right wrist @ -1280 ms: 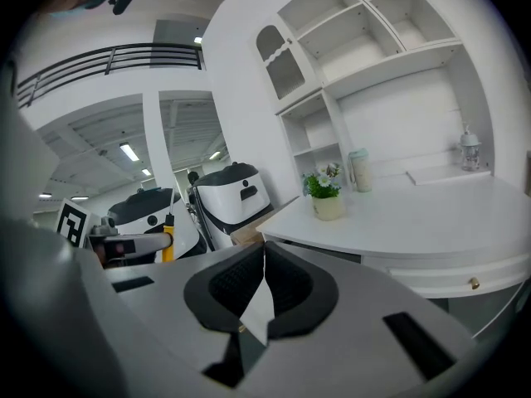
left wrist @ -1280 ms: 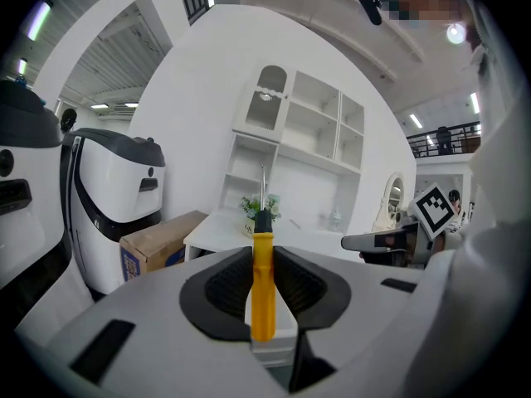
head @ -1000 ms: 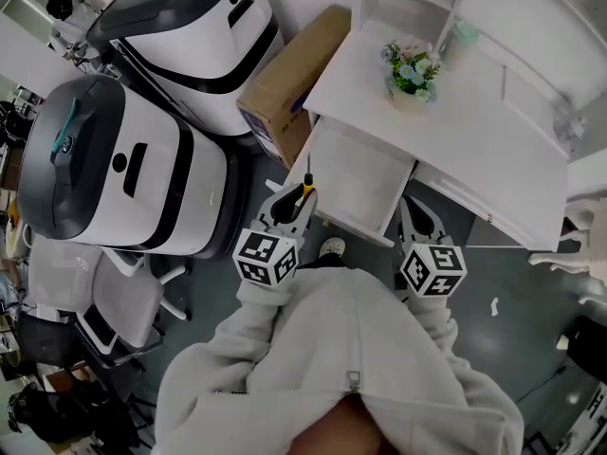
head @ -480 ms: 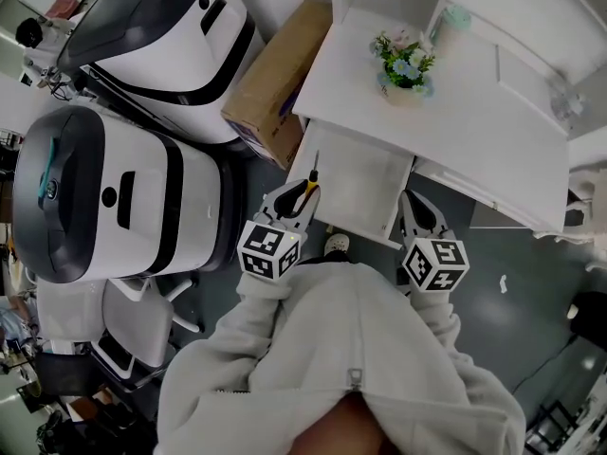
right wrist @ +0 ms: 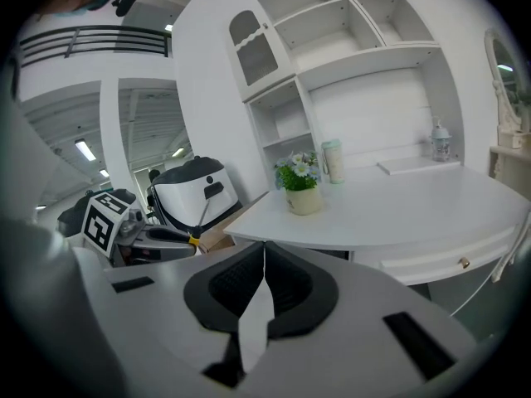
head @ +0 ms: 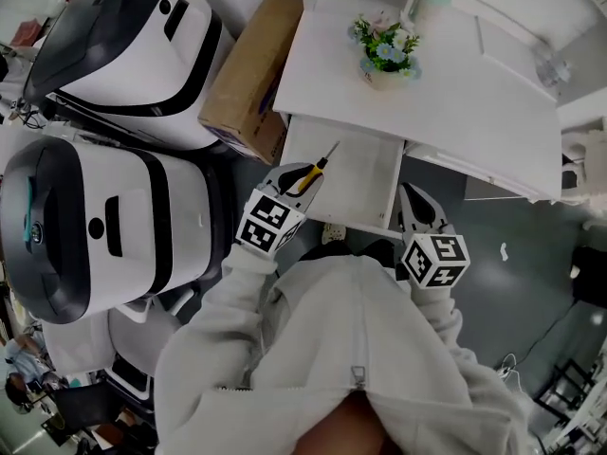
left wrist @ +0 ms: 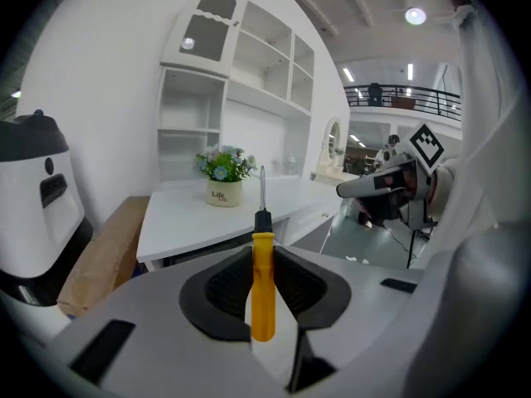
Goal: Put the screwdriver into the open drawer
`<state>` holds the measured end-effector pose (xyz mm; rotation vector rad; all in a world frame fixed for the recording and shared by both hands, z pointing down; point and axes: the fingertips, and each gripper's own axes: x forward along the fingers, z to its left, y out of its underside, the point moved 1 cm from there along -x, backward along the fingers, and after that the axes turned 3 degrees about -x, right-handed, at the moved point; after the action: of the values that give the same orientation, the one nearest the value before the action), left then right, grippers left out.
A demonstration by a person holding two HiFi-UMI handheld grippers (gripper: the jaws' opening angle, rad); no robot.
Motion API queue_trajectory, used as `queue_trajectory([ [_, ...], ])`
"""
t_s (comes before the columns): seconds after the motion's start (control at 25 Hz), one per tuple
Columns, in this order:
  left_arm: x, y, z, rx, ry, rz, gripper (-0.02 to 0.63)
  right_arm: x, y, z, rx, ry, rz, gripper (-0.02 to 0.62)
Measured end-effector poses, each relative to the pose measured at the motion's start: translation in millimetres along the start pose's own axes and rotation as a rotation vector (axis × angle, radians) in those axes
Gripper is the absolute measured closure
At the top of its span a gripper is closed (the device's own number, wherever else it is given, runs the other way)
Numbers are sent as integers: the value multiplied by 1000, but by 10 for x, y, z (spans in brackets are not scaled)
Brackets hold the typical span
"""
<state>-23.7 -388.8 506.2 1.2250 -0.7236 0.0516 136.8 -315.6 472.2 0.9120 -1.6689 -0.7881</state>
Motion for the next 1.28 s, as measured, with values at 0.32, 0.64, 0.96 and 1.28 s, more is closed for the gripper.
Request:
queue_trajectory([
  [0.32, 386, 99, -128, 175, 173, 157, 518, -52, 106, -26, 36, 23, 22, 563],
  [0.64, 800, 483, -225, 375, 251, 375, 518, -38, 140, -183, 61, 41, 46, 563],
  [0.96, 1239, 1040, -311, 493, 381, 580, 518, -142, 300, -302, 102, 87, 77, 563],
  [1.28, 1513, 1486, -470, 542, 477, 739, 518, -201, 395, -401, 149, 119, 94, 563],
])
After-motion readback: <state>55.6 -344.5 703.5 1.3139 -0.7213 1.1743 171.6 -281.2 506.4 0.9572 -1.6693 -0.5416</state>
